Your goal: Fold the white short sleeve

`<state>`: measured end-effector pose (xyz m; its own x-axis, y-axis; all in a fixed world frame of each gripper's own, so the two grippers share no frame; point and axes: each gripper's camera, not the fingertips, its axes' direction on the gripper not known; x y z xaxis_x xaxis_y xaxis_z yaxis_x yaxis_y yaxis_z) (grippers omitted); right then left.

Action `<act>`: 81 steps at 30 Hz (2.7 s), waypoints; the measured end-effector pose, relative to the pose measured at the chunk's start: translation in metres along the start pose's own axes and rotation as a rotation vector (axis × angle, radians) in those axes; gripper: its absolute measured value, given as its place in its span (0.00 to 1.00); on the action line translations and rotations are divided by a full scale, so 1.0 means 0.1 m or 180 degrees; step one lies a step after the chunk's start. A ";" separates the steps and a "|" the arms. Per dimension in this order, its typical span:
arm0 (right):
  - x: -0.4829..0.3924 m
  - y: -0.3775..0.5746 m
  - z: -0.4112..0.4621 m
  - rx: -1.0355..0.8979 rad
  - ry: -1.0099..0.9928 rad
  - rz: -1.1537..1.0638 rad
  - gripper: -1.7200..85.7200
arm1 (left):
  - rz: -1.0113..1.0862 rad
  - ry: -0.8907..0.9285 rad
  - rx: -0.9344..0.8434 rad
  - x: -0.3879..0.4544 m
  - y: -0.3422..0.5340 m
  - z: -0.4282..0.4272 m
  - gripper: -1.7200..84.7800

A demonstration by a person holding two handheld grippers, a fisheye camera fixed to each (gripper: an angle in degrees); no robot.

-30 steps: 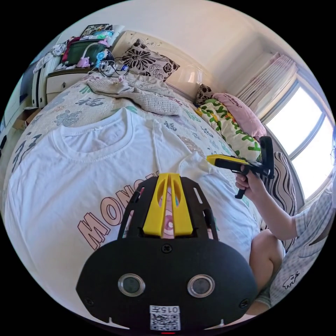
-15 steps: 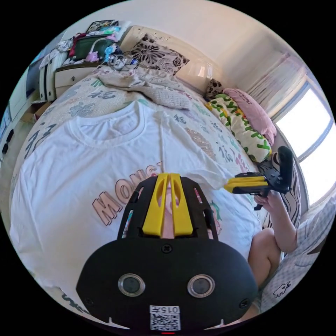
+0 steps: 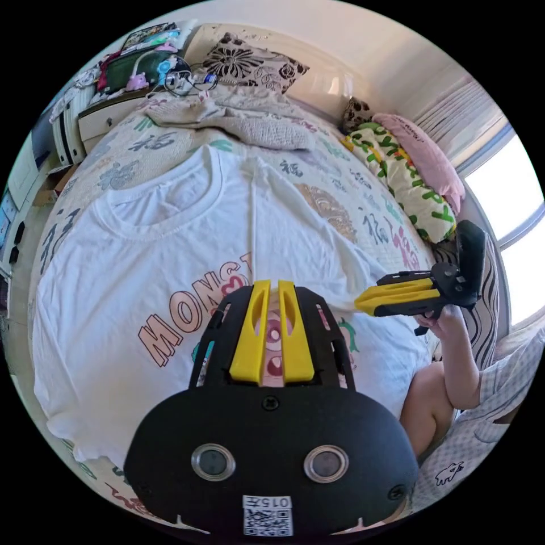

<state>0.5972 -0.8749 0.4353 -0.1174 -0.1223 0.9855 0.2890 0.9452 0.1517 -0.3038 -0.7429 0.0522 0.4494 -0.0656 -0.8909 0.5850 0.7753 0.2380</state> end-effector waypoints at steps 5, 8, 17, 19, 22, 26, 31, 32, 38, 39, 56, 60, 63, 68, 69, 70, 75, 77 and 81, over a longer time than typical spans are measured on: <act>-0.30 -0.04 -0.10 -0.0318 0.0425 -0.0244 0.01 | 0.0070 -0.0073 -0.0011 0.01 0.18 -0.20 0.03; -0.46 -0.07 -0.25 0.0145 0.0488 -0.0250 0.02 | 0.0258 -0.0088 0.0234 0.10 0.27 -0.41 0.03; -0.96 -0.38 0.05 -0.0305 0.0891 -0.0393 0.04 | 0.0274 -0.0163 -0.0152 0.08 0.48 -0.44 0.04; -1.02 -0.38 -0.02 -0.0273 0.0835 -0.0369 0.02 | 0.0295 -0.0228 -0.0131 0.07 0.56 -0.53 0.03; -1.12 -0.41 -0.04 -0.0298 0.0812 -0.0369 0.02 | 0.0291 -0.0268 -0.0060 0.03 0.71 -0.62 0.03; -1.31 -0.50 0.01 -0.0398 0.0884 -0.0394 0.04 | 0.0088 -0.0162 0.0106 -0.07 0.91 -0.75 0.03; -1.59 -0.56 -0.17 -0.0138 0.1184 -0.0419 0.10 | -0.0462 0.0132 0.0742 -0.26 1.37 -1.40 0.05; -1.70 -0.56 -0.25 0.0031 0.1122 -0.0495 0.10 | -0.0774 0.0185 0.1101 -0.36 1.62 -1.66 0.06; -2.34 -0.95 -0.37 0.0555 0.0543 -0.0652 0.10 | -0.2536 -0.1190 0.2302 -0.76 3.08 -2.54 0.09; -2.45 -1.04 -0.36 0.0558 0.0482 -0.0714 0.10 | -0.2661 -0.1250 0.2298 -0.83 3.16 -2.58 0.09; -5.26 -4.00 1.60 -0.0955 0.0426 -0.1470 0.16 | -0.2943 -0.0378 0.1989 -1.71 3.76 -2.75 0.03; -5.47 -4.06 1.79 -0.1097 0.0672 -0.1570 0.09 | -0.3045 -0.0237 0.2064 -1.60 4.00 -2.83 0.02; -5.58 -4.04 1.80 -0.1024 0.0840 -0.1755 0.04 | -0.3079 -0.0210 0.1981 -1.60 4.03 -2.81 0.02; -5.40 -4.10 1.23 -0.0586 0.0505 -0.1622 0.01 | -0.2602 -0.0559 0.2224 -1.30 3.97 -3.06 0.01; -5.35 -4.10 1.12 -0.0510 0.0443 -0.1595 0.01 | -0.2453 -0.0592 0.2262 -1.24 3.94 -3.10 0.01; -5.21 -4.08 0.87 -0.0356 0.0339 -0.1543 0.01 | -0.2150 -0.0655 0.2287 -1.12 3.85 -3.15 0.01; -4.32 -3.72 -0.06 0.0165 0.0107 -0.1038 0.01 | -0.0883 -0.0759 0.2045 -0.63 3.43 -3.15 0.02; -3.83 -3.36 -0.27 0.0231 0.0235 -0.0729 0.01 | -0.0445 -0.0734 0.1816 -0.42 3.25 -3.00 0.02; -3.21 -2.74 -0.15 0.0053 0.0485 -0.0255 0.01 | -0.0031 -0.0620 0.1250 -0.21 3.00 -2.67 0.02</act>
<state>0.5705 -1.0991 0.0781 0.0063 -0.2407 0.9706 0.2686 0.9354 0.2302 -0.3177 -0.3410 0.0394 0.5394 -0.2180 -0.8133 0.7853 0.4788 0.3925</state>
